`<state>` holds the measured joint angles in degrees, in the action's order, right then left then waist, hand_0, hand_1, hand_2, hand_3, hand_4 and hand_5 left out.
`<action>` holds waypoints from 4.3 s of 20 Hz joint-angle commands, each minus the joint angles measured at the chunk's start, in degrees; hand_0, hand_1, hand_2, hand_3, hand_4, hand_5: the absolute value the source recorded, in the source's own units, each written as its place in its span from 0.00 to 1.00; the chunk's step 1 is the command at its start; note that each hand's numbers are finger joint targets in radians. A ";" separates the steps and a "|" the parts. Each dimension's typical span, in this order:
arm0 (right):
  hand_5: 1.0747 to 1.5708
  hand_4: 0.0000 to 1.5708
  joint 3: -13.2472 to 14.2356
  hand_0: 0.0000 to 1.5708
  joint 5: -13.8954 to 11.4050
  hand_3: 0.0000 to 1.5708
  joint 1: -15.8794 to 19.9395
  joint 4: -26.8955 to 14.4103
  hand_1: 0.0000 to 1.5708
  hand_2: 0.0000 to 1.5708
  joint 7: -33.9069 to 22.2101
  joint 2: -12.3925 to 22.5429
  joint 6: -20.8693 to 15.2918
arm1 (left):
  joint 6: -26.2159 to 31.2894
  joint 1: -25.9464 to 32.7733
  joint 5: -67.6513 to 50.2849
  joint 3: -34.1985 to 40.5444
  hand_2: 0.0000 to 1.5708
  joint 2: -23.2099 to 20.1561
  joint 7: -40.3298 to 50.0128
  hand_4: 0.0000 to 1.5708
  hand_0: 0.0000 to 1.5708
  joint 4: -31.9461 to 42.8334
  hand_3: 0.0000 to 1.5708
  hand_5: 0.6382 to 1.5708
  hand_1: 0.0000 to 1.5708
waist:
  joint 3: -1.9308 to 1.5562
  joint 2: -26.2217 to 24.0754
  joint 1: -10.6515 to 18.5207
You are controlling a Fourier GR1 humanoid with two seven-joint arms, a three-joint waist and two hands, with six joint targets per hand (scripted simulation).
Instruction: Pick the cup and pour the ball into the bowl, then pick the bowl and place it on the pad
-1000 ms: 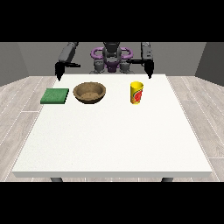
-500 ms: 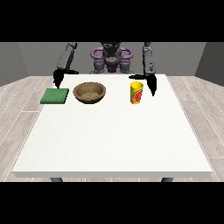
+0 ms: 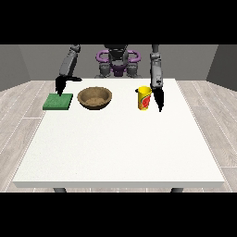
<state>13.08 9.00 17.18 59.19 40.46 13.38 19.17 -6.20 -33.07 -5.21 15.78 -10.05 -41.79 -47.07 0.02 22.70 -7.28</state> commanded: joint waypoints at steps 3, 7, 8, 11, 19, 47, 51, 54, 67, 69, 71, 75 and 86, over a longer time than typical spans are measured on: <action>0.94 0.00 2.09 0.00 1.33 0.00 3.47 -2.69 0.00 0.00 3.62 4.07 3.97 | -2.68 -4.09 -0.18 1.74 0.00 0.47 -5.69 0.00 0.00 4.91 0.00 0.82 0.00 | 0.01 6.02 -1.99; 0.94 0.00 1.93 0.00 1.74 0.00 3.36 -2.12 0.00 0.00 4.50 5.73 5.51 | -7.00 -4.84 2.31 1.89 1.00 -1.83 -7.16 0.68 0.78 5.22 0.94 1.00 0.78 | -0.01 8.57 -4.65; 0.94 0.00 1.48 0.00 1.28 0.00 3.56 -2.42 0.00 0.00 5.34 4.61 4.37 | -12.71 -4.29 2.91 2.44 1.00 0.42 -7.00 0.71 0.86 3.48 1.00 0.99 0.86 | -0.05 8.54 -5.31; 0.95 0.05 3.60 0.00 4.03 0.00 5.50 -2.63 0.00 0.10 2.73 8.51 6.62 | -12.41 -2.19 2.76 2.44 1.00 -0.04 -5.67 0.75 0.88 1.97 1.00 0.96 0.88 | -0.04 8.25 -5.54; 0.96 0.15 0.07 0.00 2.71 0.00 6.75 -5.71 0.00 0.17 -2.12 6.37 5.12 | -26.34 0.87 14.90 -4.17 1.00 -1.73 3.65 0.78 0.88 -4.04 1.00 0.96 0.88 | -0.21 -1.06 -8.02; 0.94 0.27 5.10 0.00 1.67 0.18 4.03 -29.35 0.00 0.13 1.29 10.29 3.79 | -14.86 -12.13 79.20 -43.85 1.00 9.66 59.66 0.56 0.33 -1.04 0.91 0.96 0.33 | -0.09 -21.74 7.31; 0.94 0.26 6.18 0.00 1.93 0.25 3.83 -31.21 0.00 0.18 3.21 11.80 3.88 | -7.22 -15.39 80.95 -45.87 1.00 9.98 60.48 0.52 0.32 -5.00 0.95 0.96 0.32 | -0.10 -21.48 9.39; 0.93 0.25 6.88 0.00 2.27 0.20 3.06 -32.34 0.00 0.17 5.05 10.48 1.91 | -3.18 -17.01 82.95 -47.62 1.00 8.71 58.20 0.37 0.00 -7.18 1.00 0.95 0.00 | -0.11 -22.36 11.50; 0.91 0.27 5.68 0.00 2.47 0.18 1.68 -32.43 0.00 0.12 4.68 12.51 6.22 | 7.87 -16.13 92.13 -53.47 1.00 9.07 57.73 0.59 0.24 -11.36 1.00 1.00 0.24 | -0.08 -22.22 8.57; 0.91 0.27 4.99 0.00 2.02 0.15 3.39 -31.83 0.00 0.07 5.42 10.36 4.30 | 8.85 -17.97 95.07 -55.47 1.00 9.96 57.27 0.69 0.48 -10.38 1.00 0.98 0.48 | -0.10 -20.16 8.64; 0.92 0.27 3.56 0.00 1.37 0.18 5.23 -29.72 0.00 0.00 3.32 7.96 1.55 | 8.71 -18.37 96.46 -54.95 1.00 10.00 56.91 0.73 0.85 -8.74 1.00 0.96 0.85 | -0.05 -20.94 6.64; 0.92 0.28 4.80 0.00 2.15 0.26 1.40 -31.56 0.00 0.19 5.77 12.24 6.27 | 12.12 -17.20 96.65 -51.41 1.00 10.00 54.48 0.69 0.93 -14.03 1.00 0.97 0.93 | -0.06 -21.76 8.31; 0.99 0.45 9.26 0.00 6.96 0.18 3.60 -32.39 0.00 0.23 -1.74 16.07 5.13 | -4.36 -5.47 75.90 -31.16 1.00 1.59 44.51 0.55 0.97 -22.41 1.00 0.94 0.97 | 0.23 -16.82 19.41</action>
<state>20.11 14.08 20.91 26.58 38.50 26.35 23.00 -4.63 -45.05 78.66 -21.82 -6.18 6.47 -67.23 0.08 3.21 8.94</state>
